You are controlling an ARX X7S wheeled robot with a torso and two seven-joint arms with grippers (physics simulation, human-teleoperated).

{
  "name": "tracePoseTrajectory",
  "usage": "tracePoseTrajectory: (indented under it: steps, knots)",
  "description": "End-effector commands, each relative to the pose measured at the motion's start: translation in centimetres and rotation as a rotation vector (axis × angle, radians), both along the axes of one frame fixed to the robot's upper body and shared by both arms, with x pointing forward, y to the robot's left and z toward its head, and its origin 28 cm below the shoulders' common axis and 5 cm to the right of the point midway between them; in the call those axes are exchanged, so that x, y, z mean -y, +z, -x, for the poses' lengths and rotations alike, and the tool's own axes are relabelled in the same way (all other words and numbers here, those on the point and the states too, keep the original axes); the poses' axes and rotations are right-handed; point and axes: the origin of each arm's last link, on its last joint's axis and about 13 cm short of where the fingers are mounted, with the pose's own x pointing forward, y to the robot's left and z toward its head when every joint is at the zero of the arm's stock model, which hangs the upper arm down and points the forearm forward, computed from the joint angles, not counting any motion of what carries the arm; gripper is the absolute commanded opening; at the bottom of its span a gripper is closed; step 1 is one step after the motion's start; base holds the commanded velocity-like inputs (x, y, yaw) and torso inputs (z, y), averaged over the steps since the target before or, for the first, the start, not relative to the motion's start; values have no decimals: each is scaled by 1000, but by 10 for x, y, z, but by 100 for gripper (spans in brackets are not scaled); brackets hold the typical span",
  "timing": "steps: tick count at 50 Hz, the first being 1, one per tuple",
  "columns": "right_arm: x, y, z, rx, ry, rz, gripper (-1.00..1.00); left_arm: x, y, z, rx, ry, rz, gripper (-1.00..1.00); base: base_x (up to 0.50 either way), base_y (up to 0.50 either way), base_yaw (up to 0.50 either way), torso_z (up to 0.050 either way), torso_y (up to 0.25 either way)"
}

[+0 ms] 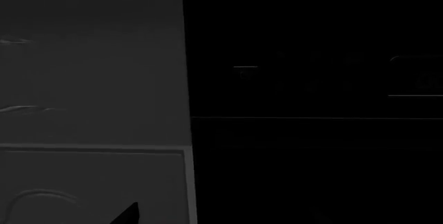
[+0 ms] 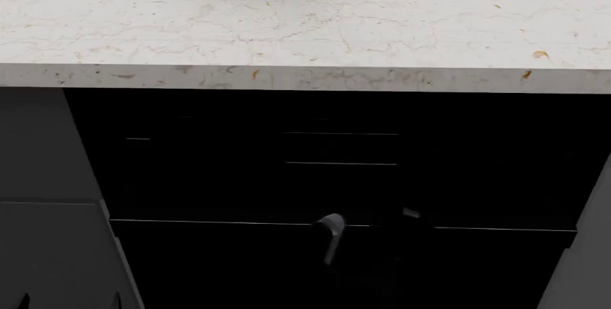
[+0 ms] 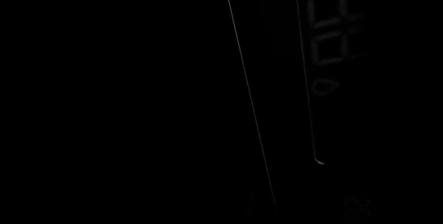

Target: Open the dishwasher door

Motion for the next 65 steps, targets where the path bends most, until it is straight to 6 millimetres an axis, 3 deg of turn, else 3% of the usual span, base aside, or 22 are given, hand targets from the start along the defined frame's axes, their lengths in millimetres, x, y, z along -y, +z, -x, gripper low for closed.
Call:
tracePoseTrajectory:
  steps: [1,7,8,29,49,65]
  knots:
    - [5,2,-1,-10,-25,11,100,0,-1,-1,-3,0,0,100,0,0,0,0,0]
    - [7,2,-2,-10,-26,-3,100,0,-2,-1,-5,0,1,100,0,0,0,0,0]
    - [7,2,-3,-14,-6,-17,-100,0,-2,-1,-5,0,1,100,0,0,0,0,0]
    - [8,-1,-1,2,28,-41,-100,0,-2,0,-3,1,4,100,1,0,0,0,0]
    - [10,17,33,63,61,-52,-100,0,0,0,2,5,1,100,0,0,0,0,0]
    - [9,19,52,83,81,-55,-100,-1,3,3,8,10,2,100,0,0,-1,1,1]
